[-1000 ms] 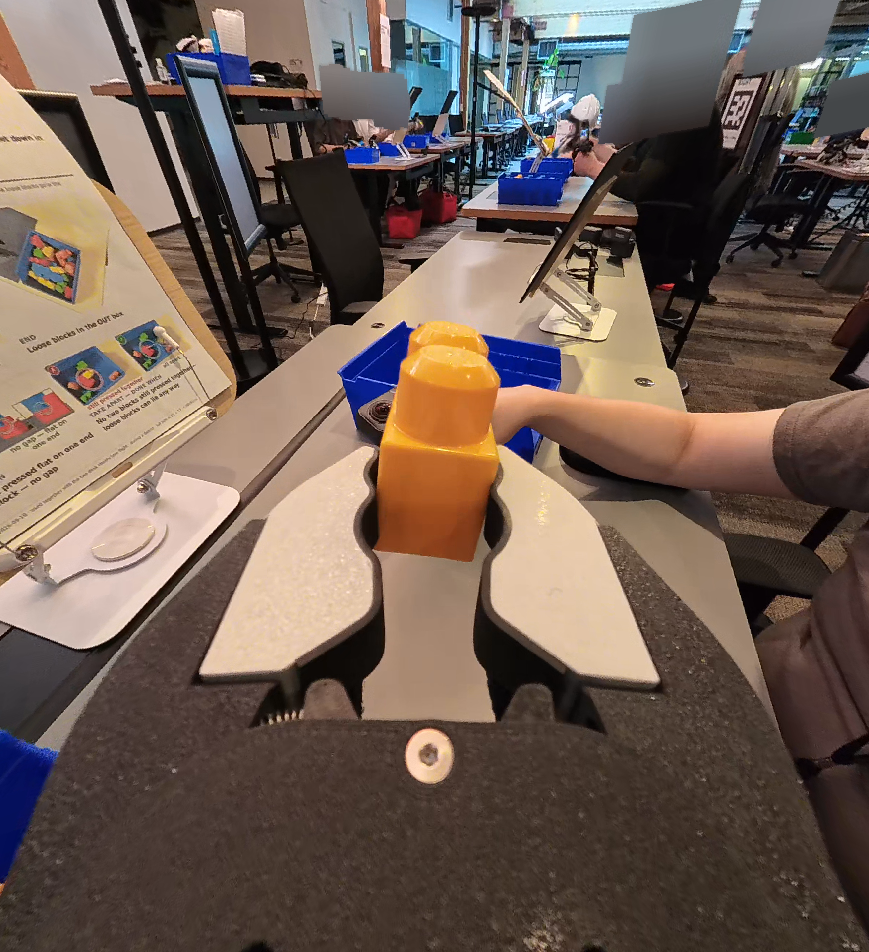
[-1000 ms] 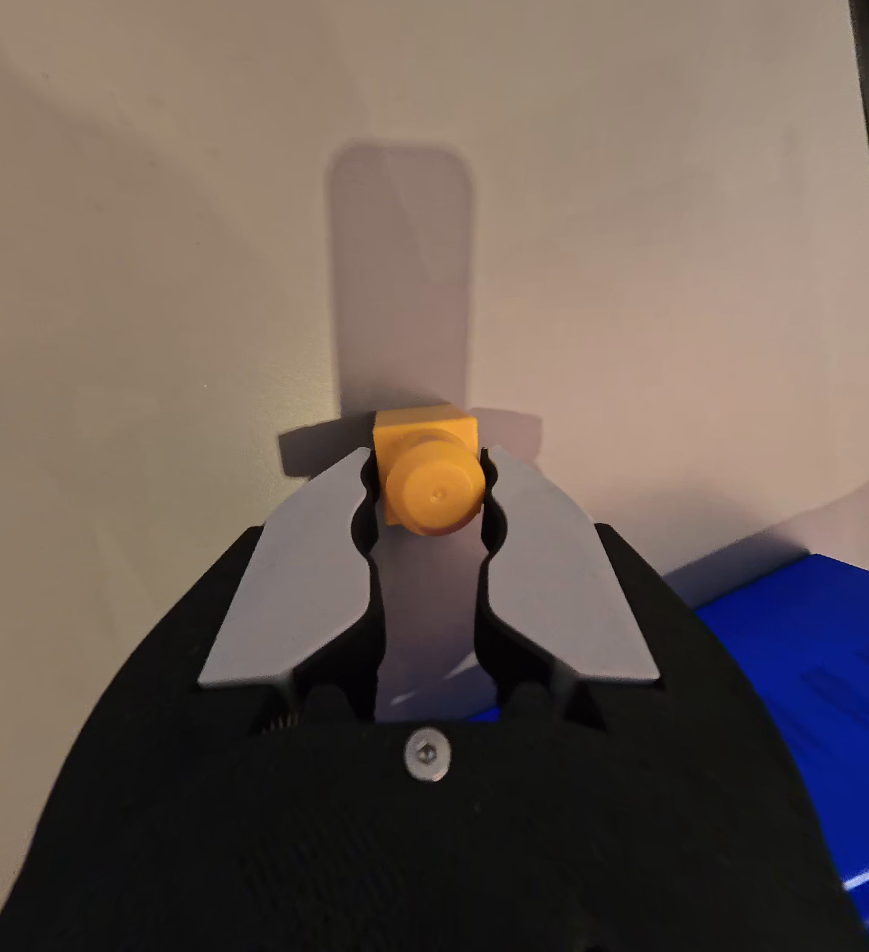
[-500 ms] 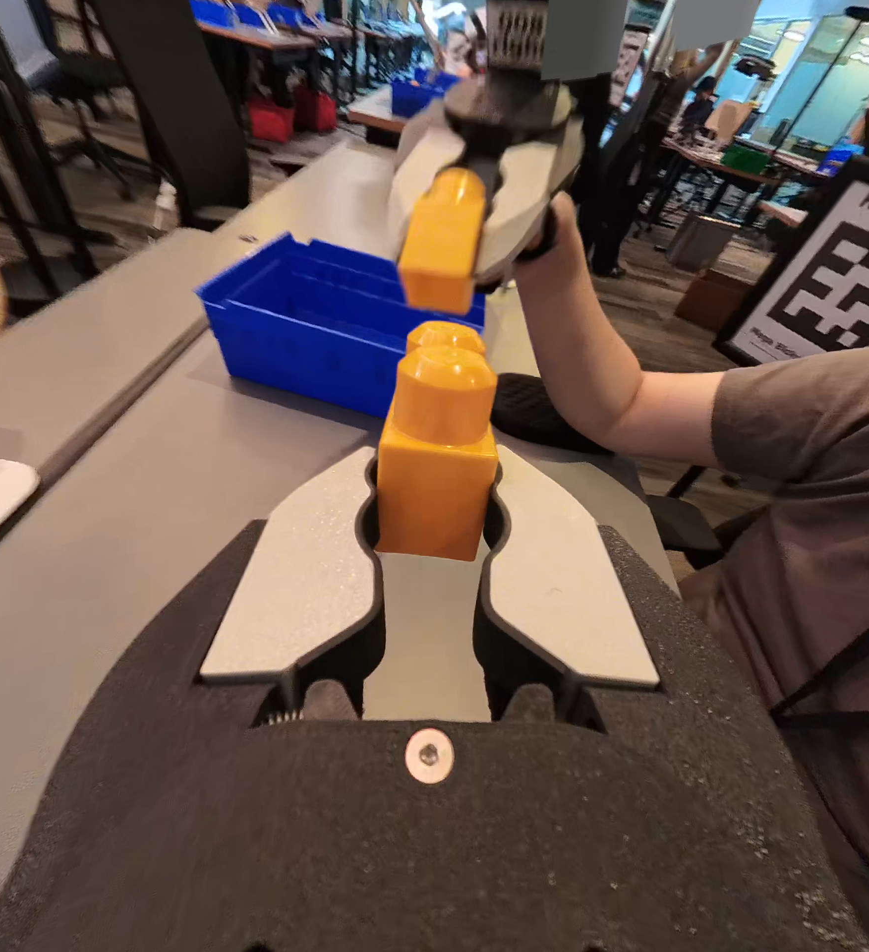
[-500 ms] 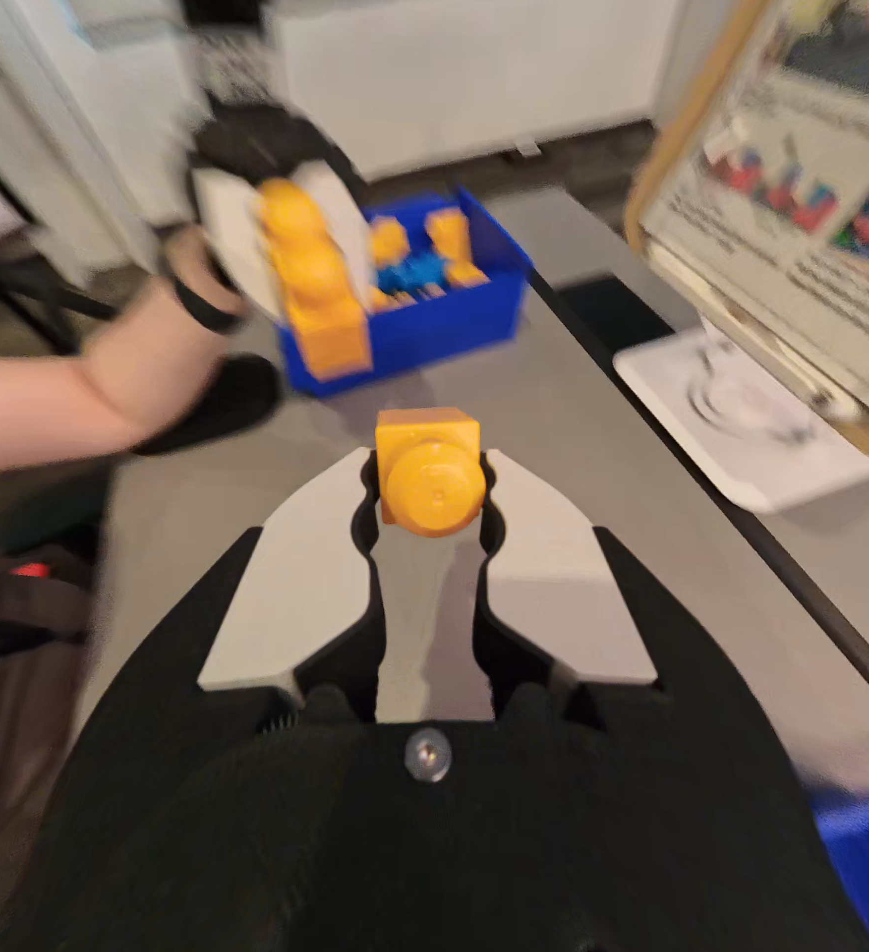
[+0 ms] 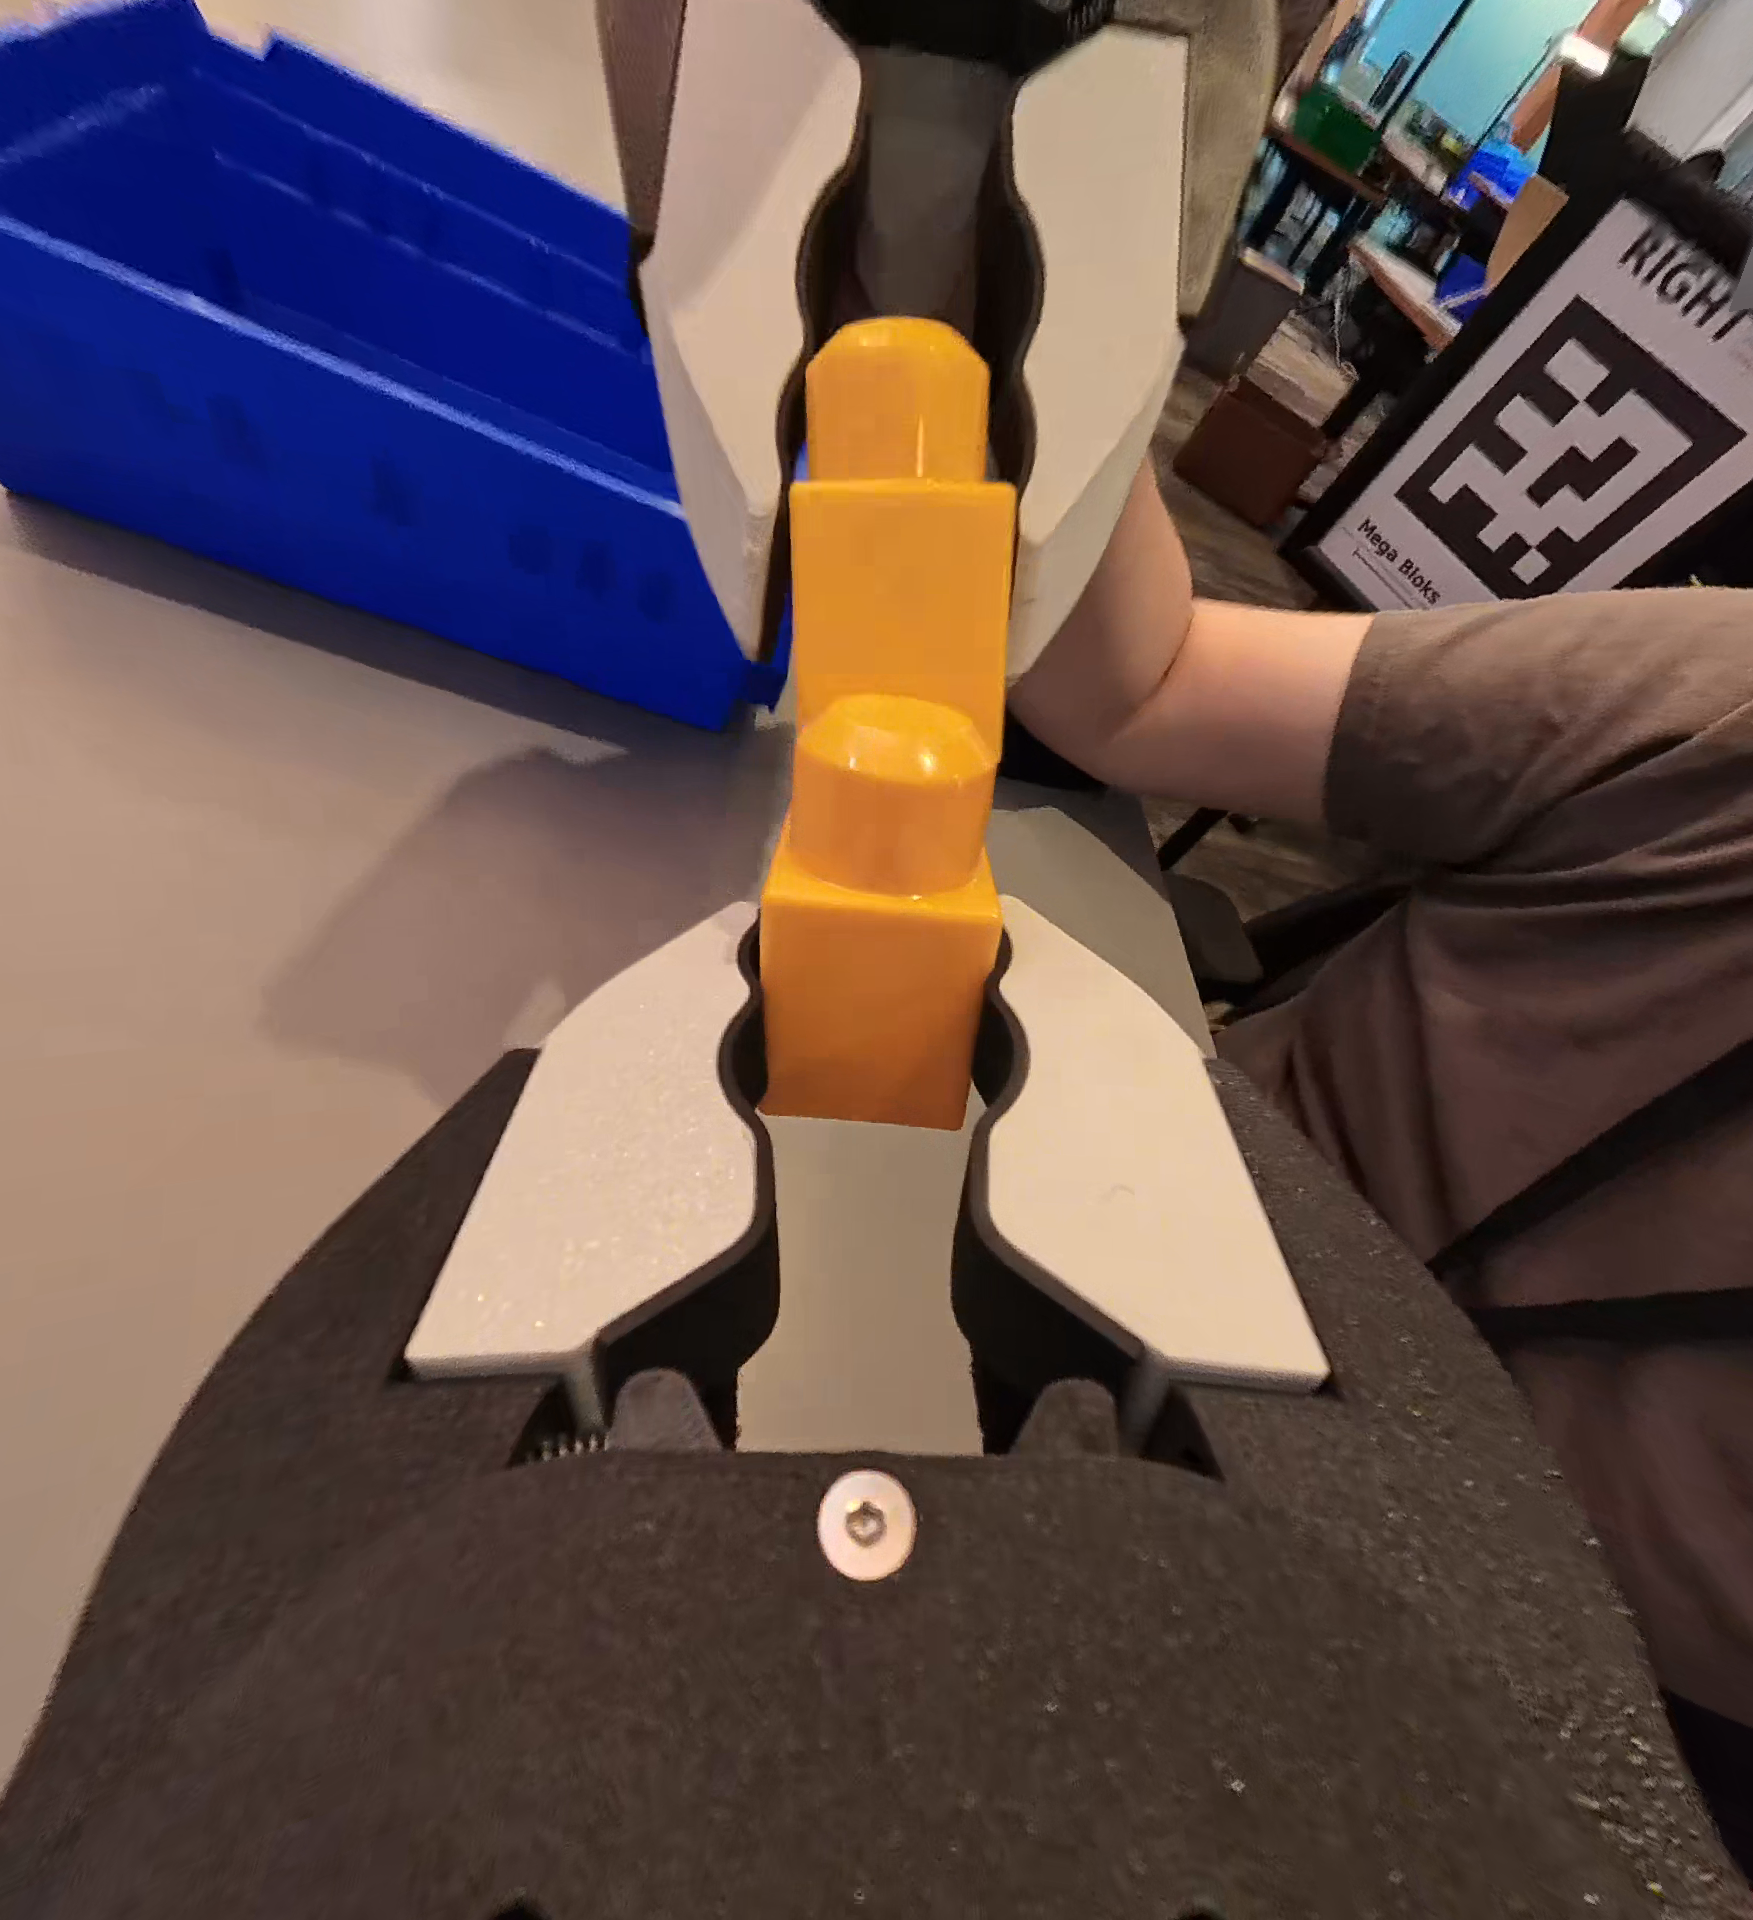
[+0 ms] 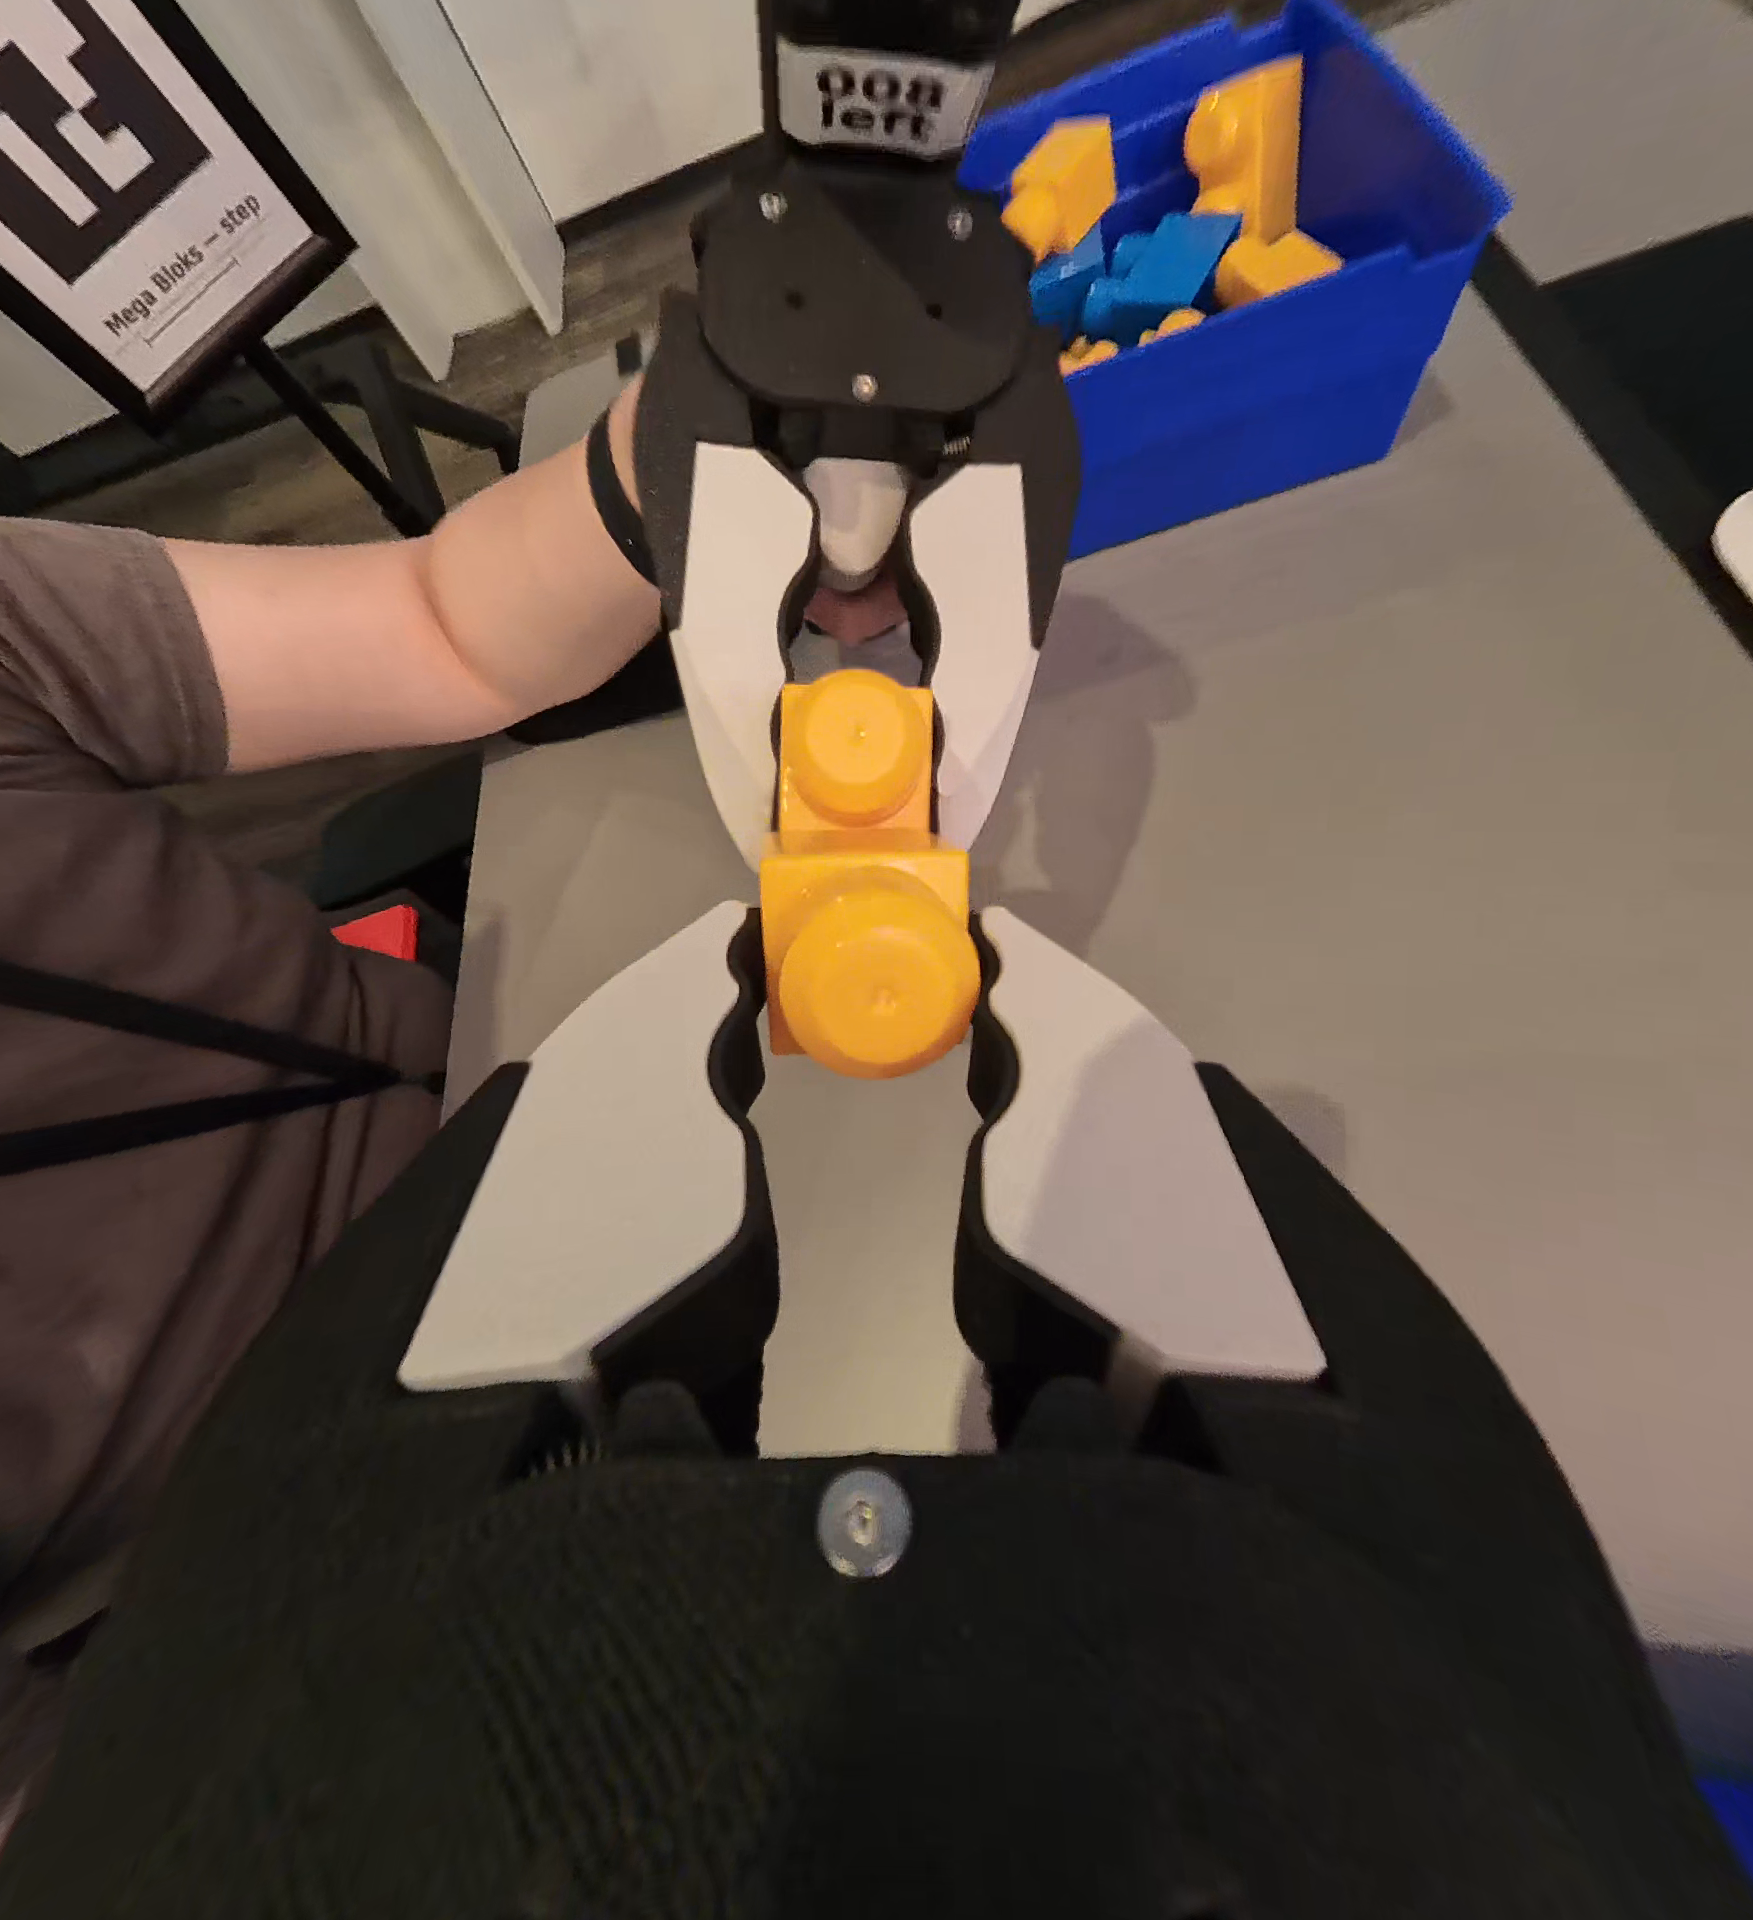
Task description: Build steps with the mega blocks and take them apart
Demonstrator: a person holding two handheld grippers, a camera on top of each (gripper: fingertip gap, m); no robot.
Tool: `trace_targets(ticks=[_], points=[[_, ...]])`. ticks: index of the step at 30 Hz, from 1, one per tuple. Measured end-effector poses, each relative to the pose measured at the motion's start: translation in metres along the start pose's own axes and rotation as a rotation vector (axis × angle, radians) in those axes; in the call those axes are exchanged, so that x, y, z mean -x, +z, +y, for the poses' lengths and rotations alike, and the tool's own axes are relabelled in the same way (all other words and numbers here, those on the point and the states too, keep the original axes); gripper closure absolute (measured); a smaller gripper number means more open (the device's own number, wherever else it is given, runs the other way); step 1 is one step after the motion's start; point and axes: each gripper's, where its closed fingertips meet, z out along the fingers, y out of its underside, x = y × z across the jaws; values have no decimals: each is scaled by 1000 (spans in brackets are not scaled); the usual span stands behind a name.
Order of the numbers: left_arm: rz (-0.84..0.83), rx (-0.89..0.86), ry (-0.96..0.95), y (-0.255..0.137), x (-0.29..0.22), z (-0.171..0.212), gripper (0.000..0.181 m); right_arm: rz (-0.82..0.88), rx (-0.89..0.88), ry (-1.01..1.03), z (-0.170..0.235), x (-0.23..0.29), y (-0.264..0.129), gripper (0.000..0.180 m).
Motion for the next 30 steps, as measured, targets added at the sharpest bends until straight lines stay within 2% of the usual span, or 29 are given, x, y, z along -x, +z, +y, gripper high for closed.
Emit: trace_targets(ticks=[9,20,30], points=[[40,-5,-106,9,4,3,144,-18,25,89,8,-7,6,143],[36,-139,-145,-6,9,-16,145,-19,-168,160,-18,-16,1,143],[5,-146,-121,-12,6,-20,144,39,-203,122,-27,-14,1,143]])
